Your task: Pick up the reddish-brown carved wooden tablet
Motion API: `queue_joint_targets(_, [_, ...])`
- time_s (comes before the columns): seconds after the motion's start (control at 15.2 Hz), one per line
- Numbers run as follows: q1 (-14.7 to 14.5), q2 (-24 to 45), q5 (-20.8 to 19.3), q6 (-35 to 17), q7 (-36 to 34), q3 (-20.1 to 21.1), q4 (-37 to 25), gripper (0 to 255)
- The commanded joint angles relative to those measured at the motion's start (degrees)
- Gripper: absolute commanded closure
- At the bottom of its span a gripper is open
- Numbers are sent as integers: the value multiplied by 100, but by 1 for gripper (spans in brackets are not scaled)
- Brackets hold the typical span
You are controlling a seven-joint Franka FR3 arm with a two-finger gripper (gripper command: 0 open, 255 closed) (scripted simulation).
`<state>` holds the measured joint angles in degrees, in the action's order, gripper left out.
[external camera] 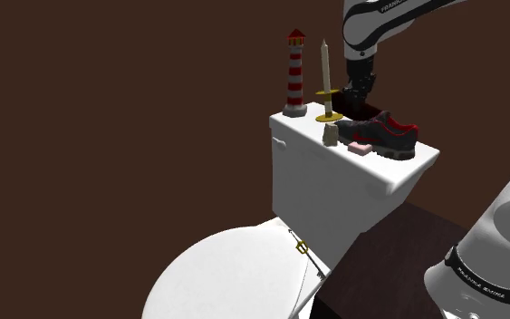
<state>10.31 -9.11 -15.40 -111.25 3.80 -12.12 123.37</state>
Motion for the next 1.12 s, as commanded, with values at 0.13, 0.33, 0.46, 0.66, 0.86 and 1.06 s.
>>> queue_joint_targets(0.13, [-3, 4, 1, 1, -1, 4, 25, 255])
queue_joint_targets(0.33, [-4, 3, 8, 67, 19, 3, -43, 255])
queue_joint_targets(0.46, [-9, -34, 17, 219, 45, 11, -159, 255])
queue_joint_targets(0.66, [-16, -81, 30, 445, 86, 24, -342, 255])
queue_joint_targets(0.86, [-22, -116, 42, 670, 127, 36, -536, 255])
queue_joint_targets(1.06, [-28, -140, 55, 895, 169, 47, -740, 255])
